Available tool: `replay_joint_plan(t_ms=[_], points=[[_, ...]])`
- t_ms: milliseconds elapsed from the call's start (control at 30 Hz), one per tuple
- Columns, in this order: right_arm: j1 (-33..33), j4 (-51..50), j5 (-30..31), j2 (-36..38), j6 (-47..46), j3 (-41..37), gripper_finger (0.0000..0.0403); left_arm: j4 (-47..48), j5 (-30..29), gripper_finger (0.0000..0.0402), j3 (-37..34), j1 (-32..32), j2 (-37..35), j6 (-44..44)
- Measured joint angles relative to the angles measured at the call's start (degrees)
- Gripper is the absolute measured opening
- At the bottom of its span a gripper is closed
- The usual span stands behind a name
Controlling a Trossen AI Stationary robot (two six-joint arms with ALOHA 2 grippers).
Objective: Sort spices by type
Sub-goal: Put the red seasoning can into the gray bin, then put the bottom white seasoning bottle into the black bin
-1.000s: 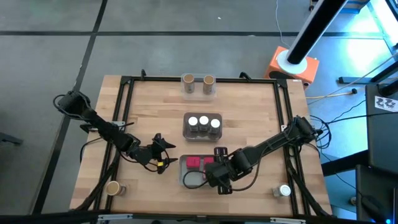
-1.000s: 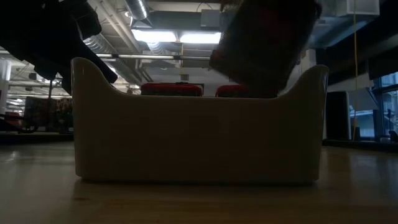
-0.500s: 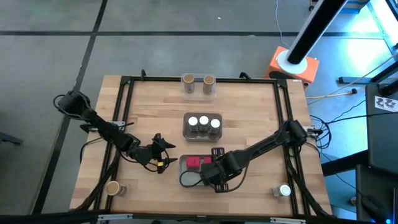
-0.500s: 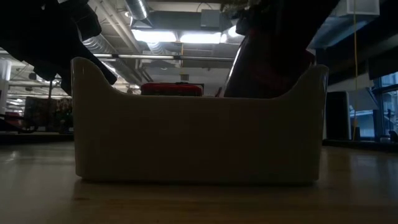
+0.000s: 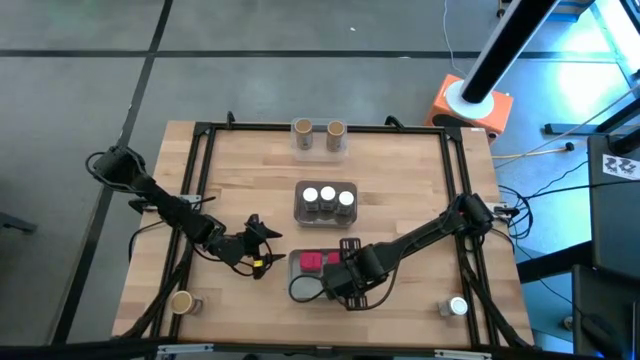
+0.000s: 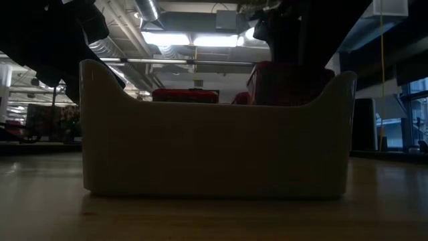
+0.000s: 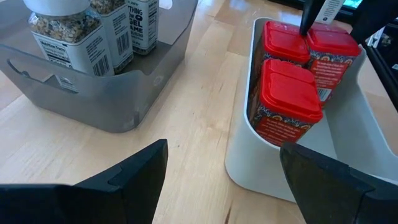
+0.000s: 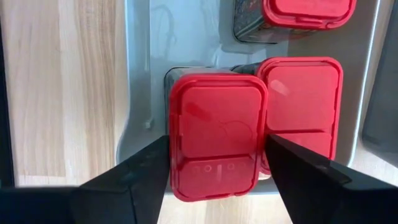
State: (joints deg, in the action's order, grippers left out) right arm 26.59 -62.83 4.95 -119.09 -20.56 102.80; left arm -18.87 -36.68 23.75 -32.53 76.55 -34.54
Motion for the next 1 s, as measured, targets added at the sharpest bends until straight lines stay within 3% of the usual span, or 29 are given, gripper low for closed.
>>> replay_joint_plan(t_ms=[333, 500, 1000], points=[[0.07, -1.1, -2.55, 2.33, -1.5, 2.83, 0.0263, 0.0, 0.01, 0.0294, 0.0, 0.0, 0.0, -0.05], [0.85, -6.76, -2.72, 3.52, -2.94, 6.53, 0.0264, 0.0, 0.02, 0.0294, 0.0, 0.0, 0.0, -0.31], [10.45, -15.54, 7.38, 6.84, -11.72, 7.13, 0.0264, 0.0, 0.02, 0.0294, 0.0, -0.04, 0.0, -0.17]])
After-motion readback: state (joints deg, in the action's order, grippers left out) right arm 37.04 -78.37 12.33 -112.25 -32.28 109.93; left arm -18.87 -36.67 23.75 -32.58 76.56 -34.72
